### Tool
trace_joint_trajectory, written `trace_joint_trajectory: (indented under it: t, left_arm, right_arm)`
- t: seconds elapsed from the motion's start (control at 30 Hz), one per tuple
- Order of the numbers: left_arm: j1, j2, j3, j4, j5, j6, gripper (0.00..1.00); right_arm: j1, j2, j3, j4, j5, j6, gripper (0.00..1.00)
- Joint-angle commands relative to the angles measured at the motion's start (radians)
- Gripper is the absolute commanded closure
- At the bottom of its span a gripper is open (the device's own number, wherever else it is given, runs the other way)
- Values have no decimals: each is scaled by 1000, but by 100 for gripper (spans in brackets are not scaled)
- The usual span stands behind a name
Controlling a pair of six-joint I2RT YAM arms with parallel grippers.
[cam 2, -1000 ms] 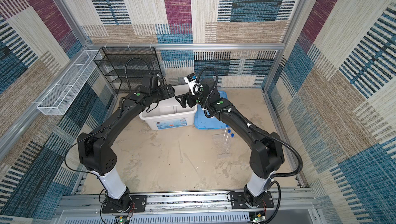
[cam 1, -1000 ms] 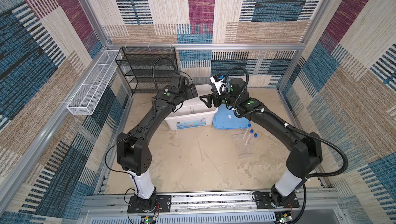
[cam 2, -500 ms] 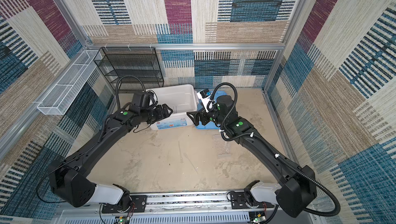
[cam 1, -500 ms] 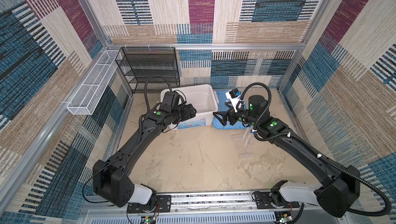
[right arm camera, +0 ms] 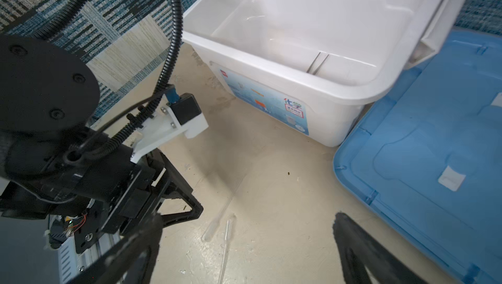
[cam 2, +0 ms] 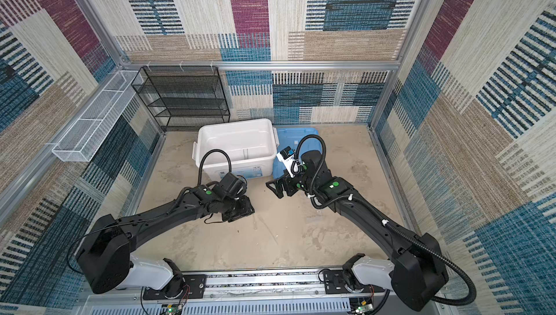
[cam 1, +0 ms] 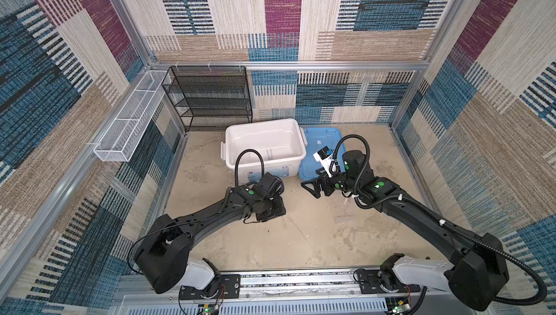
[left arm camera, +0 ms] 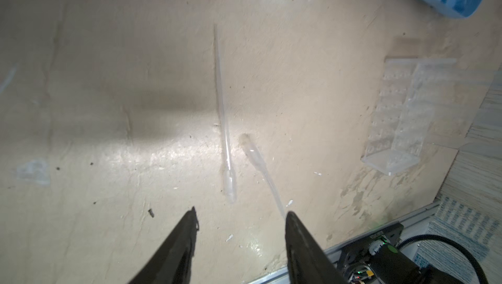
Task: Organize the chemistry lab equipment
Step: 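Withdraw the left gripper and lower it over the clear plastic dropper, then close the left gripper on the clear plastic dropper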
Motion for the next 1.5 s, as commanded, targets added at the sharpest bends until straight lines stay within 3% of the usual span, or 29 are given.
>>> trace_joint_trajectory:
  t: [0.0, 0.2, 0.8, 1.07, 1.37, 1.47]
  left_arm:
    - [-25, 18, -18, 68, -23, -54, 46]
    - [-48, 95, -13, 74, 0, -42, 55]
    - [-103, 211, 47, -40, -99, -27, 76]
    - [-103, 255, 67, -39, -89, -10, 77]
    - [-102, 228, 63, -55, -122, -12, 93]
    - [-102, 200, 59, -67, -154, -22, 94]
  right_arm:
    - [4, 27, 6, -35, -14, -5, 0]
    - [10, 28, -27, -12, 2, 7, 0]
    - [10, 18, -23, -5, 86, -2, 0]
    - [10, -6, -26, 9, 118, -4, 1]
    - [10, -5, -38, 21, 121, -2, 0]
    - [10, -3, -40, 29, 101, -4, 0]
